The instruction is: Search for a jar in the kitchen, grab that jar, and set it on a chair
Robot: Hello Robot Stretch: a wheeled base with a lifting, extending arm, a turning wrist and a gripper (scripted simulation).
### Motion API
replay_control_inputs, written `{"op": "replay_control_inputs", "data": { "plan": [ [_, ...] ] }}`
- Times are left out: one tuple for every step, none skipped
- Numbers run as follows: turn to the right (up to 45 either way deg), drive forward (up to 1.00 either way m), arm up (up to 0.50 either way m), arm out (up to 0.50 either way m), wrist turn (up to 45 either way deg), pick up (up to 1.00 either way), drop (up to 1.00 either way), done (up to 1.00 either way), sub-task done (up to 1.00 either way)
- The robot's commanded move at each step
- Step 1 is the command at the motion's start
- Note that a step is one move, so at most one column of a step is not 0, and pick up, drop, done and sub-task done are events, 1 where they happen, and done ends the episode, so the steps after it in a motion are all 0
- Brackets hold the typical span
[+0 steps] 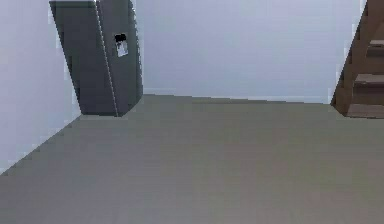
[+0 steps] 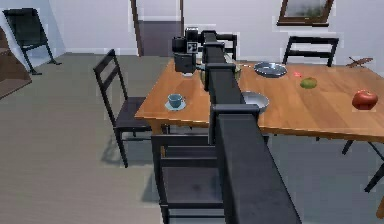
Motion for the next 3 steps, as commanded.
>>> {"op": "replay_control_inputs", "data": {
  "plan": [
    [0.0,0.0,0.0,0.0,0.0,0.0,1.0,0.0,0.0],
    [0.0,0.0,0.0,-0.1,0.0,0.0,0.0,0.0,0.0],
    [0.0,0.0,0.0,0.0,0.0,0.0,0.0,1.0,0.0]
  ]
}}
